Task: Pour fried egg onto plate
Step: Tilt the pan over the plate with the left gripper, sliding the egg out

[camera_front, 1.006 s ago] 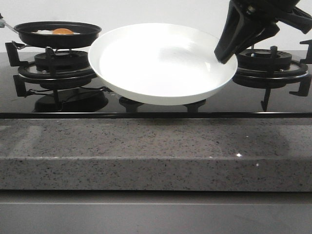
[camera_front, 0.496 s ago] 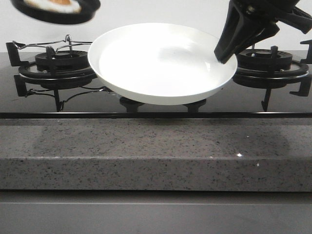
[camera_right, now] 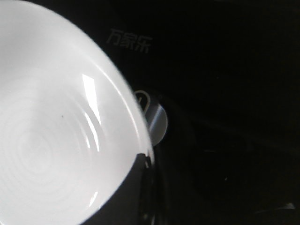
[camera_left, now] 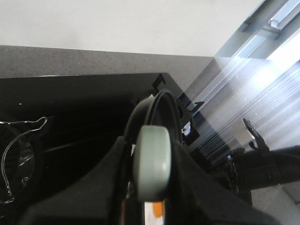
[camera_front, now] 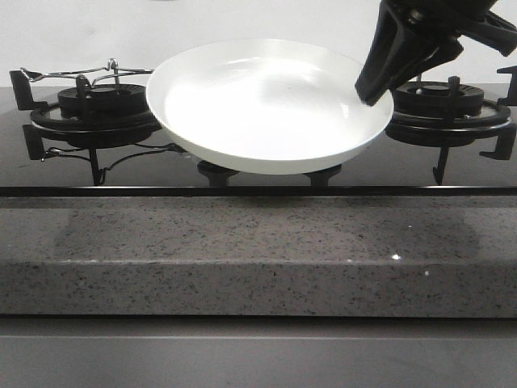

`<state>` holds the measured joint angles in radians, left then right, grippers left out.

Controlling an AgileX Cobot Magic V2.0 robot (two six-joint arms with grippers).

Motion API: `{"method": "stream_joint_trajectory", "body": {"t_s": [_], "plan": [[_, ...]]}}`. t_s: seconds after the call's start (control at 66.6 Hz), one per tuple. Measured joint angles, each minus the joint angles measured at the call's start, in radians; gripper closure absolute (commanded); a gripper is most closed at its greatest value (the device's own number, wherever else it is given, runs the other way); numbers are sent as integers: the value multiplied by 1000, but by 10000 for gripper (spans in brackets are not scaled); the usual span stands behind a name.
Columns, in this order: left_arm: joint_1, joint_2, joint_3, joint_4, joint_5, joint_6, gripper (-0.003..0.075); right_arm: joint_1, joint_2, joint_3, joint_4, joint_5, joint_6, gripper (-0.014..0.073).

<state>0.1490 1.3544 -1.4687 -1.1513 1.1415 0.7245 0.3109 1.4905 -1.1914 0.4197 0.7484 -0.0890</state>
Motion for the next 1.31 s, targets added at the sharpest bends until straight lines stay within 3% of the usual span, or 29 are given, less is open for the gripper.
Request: {"method": "stream_joint_trajectory", "body": {"t_s": [0.345, 0.601, 0.931, 1.306], "plan": [[-283, -45, 0, 231, -215, 26, 741, 0, 0, 0, 0, 0, 0, 651], [-437, -45, 0, 258, -346, 157, 741, 0, 0, 0, 0, 0, -3, 651], [-547, -45, 0, 265, -384, 386, 740, 0, 0, 0, 0, 0, -3, 651], [-563, -45, 0, 265, -424, 630, 740, 0, 0, 0, 0, 0, -3, 651]]}}
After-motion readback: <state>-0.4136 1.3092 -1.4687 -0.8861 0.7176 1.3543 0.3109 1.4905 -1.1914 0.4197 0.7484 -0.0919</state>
